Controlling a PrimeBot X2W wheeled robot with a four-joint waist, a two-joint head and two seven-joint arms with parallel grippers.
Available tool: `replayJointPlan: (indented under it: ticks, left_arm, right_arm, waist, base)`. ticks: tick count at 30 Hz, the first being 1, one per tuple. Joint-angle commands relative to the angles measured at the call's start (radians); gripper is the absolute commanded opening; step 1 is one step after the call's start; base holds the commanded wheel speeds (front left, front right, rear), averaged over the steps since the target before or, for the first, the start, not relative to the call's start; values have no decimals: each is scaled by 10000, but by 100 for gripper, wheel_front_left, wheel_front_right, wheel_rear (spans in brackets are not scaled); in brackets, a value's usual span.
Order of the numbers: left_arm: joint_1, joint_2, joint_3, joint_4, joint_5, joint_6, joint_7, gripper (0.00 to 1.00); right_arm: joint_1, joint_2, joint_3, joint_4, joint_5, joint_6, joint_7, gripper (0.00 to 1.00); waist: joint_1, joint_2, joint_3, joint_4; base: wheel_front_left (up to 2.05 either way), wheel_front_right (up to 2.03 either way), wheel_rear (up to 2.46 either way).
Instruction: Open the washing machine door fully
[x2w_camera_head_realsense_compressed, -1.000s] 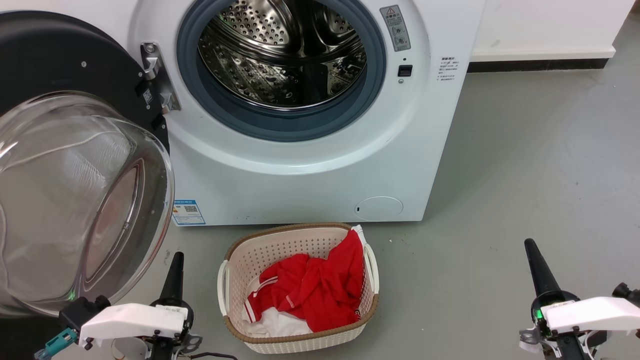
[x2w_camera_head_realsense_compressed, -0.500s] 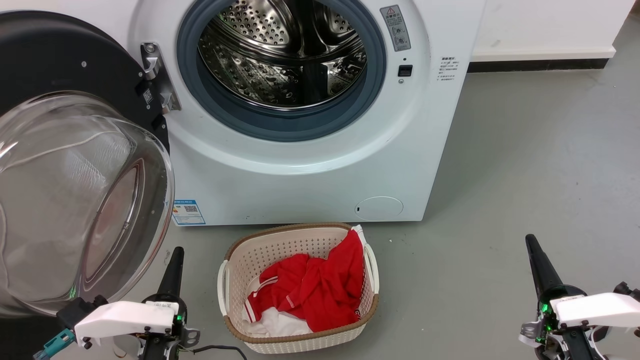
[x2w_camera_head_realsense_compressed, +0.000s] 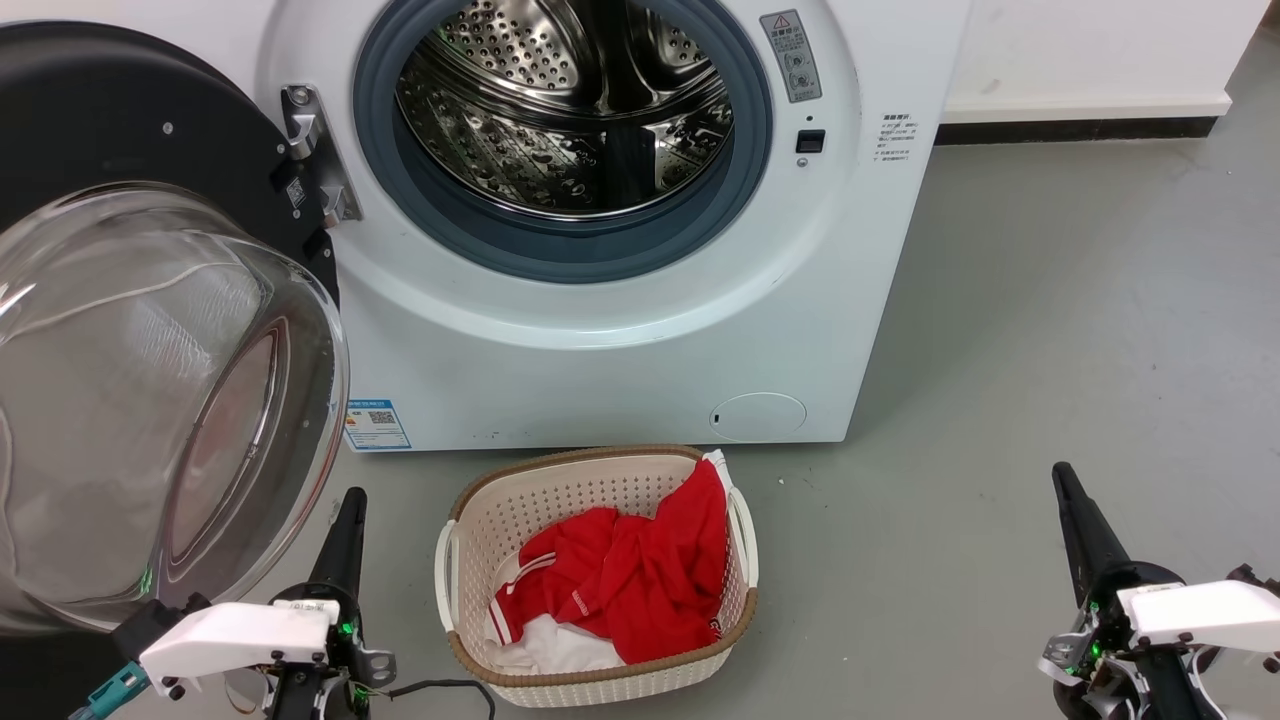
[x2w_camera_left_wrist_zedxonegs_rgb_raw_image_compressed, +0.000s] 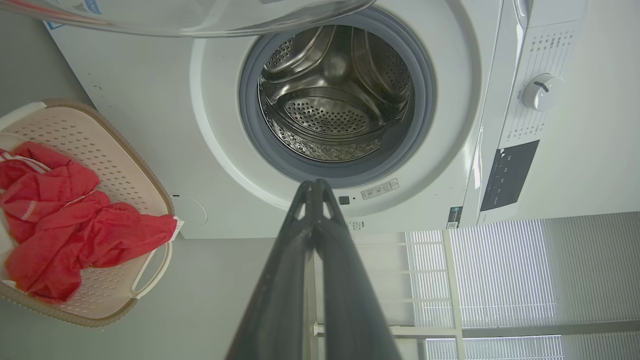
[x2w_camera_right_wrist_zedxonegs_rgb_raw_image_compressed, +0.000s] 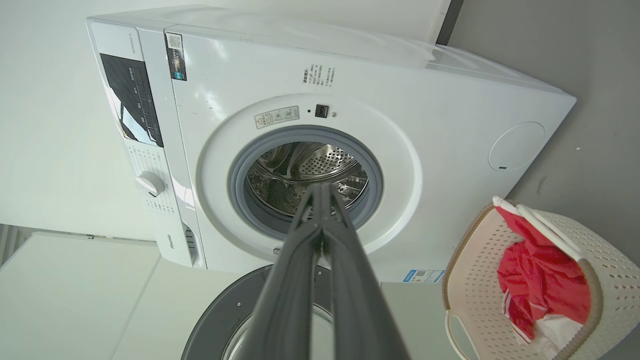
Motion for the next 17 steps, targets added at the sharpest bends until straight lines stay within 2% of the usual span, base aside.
replayJointPlan:
  ticks: [1, 17]
  left_arm:
    - [-197, 0, 25, -17, -163, -58, 43, 0]
    - [-228, -30, 167, 23, -1343, -208, 350, 0]
  right_arm:
    - [-181, -16, -29, 0, 192, 1, 24, 0]
    - [-315, 22, -146, 164, 1351, 1, 304, 0]
  waist:
    - [0, 0, 0, 0]
    - [0, 0, 1, 1]
  base:
    - [0, 0, 0]
    - [0, 0, 0]
